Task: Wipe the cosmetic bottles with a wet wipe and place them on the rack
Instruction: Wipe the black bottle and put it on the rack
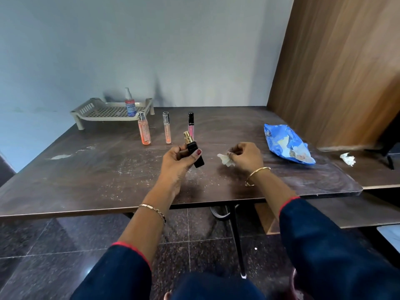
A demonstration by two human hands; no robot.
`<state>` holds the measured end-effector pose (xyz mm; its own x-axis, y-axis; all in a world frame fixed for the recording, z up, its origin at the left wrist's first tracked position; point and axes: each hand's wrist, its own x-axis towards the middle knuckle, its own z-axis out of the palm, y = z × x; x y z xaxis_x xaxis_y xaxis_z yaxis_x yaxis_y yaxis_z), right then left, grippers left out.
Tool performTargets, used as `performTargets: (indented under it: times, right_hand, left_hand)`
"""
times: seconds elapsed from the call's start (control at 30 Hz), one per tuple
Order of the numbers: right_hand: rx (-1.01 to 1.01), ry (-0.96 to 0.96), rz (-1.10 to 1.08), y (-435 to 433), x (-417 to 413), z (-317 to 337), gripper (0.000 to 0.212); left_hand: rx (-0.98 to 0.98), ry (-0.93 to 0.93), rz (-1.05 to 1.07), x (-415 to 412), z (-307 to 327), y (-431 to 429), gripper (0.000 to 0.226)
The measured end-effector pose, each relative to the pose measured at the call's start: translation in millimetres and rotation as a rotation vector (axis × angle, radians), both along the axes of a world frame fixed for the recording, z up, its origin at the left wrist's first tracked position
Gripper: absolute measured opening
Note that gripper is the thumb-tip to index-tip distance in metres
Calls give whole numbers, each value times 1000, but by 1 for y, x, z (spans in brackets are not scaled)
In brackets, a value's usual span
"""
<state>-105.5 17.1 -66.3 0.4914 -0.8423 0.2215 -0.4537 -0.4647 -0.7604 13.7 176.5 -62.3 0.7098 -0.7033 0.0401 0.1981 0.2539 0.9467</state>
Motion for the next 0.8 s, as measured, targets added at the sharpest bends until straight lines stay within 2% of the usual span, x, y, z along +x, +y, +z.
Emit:
performTargets:
  times: [0.1,0.3,0.43,0.57,0.8]
  right_hand:
    - [-16,96,34,-9,10,5,15]
    - [4,-125,145,12,44,44,20]
    - [-126,-176,223,42,85,75,18]
    - [-163,-280,375,74,131,106,18]
    - [-267,-239,636,102,215,145,23]
  left_hand:
    - [26,-37,1,12,4,3,23]
    - [152,-135,70,42,15,13,35]
    - [148,-216,94,62,31,28,26]
    - [148,-294,134,91,53,48,15]
    - [244,-572,297,184,95,68,31]
